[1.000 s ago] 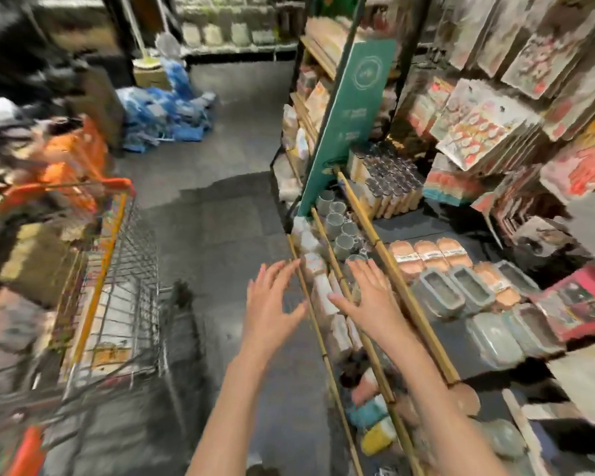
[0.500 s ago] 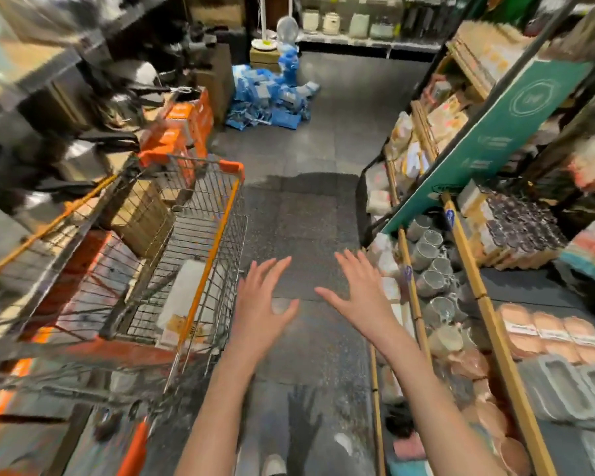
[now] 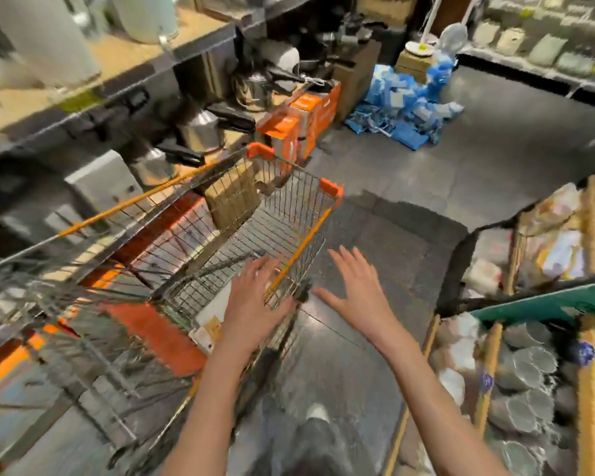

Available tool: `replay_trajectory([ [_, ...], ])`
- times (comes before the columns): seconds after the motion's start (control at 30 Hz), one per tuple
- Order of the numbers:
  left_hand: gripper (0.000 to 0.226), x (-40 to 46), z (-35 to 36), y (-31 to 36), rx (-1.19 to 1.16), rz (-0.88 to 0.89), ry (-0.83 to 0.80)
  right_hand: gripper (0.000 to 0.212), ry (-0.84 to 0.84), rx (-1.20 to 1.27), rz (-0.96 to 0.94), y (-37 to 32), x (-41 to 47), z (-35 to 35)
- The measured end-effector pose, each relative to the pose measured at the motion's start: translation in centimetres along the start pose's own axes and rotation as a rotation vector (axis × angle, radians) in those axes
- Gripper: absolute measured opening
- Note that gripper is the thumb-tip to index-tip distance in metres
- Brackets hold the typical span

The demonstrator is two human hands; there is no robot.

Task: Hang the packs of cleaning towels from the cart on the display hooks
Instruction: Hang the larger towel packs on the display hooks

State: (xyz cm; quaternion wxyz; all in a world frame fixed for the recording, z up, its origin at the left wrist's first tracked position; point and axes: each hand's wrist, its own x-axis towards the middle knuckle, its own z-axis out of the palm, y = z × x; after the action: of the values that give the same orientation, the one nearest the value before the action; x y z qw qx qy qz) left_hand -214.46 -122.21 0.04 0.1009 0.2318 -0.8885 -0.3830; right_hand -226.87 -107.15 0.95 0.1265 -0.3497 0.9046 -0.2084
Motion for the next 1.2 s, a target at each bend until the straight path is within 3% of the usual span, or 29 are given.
replay_trajectory([
  [0.3,0.069,4.1,-0.5,-2.5,-0.071,-0.177,0.204,0.08,-0.174,-0.06,-0.226,-0.1,10.9,-0.1],
  [0.6,0.069,6.2,-1.8,-7.8,-0.048,-0.409,0.221,0.078,-0.338,-0.095,-0.38,-4.3,18.2,4.9],
  [0.93,0.068,8.9,-5.0,-14.1,-0.088,-0.48,0.249,0.081,-0.434,-0.127,-0.411,-8.4,23.5,11.0],
  [1.2,0.071,8.8,-4.4,-16.9,-0.124,-0.559,0.284,0.081,-0.518,-0.174,-0.435,-7.7,24.6,14.4],
])
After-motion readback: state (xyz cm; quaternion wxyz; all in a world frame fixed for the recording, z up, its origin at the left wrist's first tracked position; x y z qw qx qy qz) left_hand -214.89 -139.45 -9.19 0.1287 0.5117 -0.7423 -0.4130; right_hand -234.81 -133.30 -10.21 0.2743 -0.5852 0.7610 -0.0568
